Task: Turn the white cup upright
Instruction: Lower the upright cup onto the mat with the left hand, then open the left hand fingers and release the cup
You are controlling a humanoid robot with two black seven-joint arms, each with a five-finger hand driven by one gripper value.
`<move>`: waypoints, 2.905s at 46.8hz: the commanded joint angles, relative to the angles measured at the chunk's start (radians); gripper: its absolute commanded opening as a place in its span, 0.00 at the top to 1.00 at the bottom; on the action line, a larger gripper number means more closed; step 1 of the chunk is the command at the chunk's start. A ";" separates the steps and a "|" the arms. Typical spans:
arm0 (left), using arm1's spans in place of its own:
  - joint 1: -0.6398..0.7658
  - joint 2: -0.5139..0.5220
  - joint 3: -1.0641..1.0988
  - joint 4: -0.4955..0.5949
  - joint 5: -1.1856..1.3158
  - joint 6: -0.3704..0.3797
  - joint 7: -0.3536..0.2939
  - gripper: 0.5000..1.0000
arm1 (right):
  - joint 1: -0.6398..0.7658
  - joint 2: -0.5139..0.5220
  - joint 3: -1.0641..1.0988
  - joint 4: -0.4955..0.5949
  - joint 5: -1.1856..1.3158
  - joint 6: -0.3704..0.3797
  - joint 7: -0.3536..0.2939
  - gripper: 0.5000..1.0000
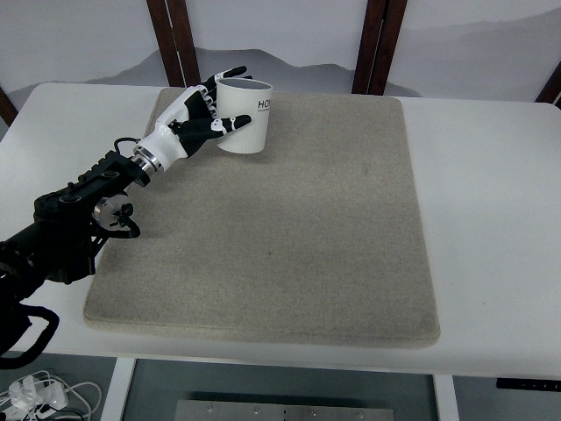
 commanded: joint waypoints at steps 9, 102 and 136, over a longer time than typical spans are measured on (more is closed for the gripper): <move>0.002 0.001 0.008 0.004 0.010 0.014 0.000 0.77 | 0.000 0.000 0.000 0.000 0.000 0.000 0.000 0.10; -0.015 0.002 0.048 -0.013 0.000 0.048 0.000 0.01 | 0.000 0.000 0.000 0.000 -0.001 0.000 0.000 0.10; -0.129 0.022 0.048 0.081 -0.102 0.046 0.000 0.01 | 0.000 0.000 0.000 0.000 0.000 0.000 0.000 0.10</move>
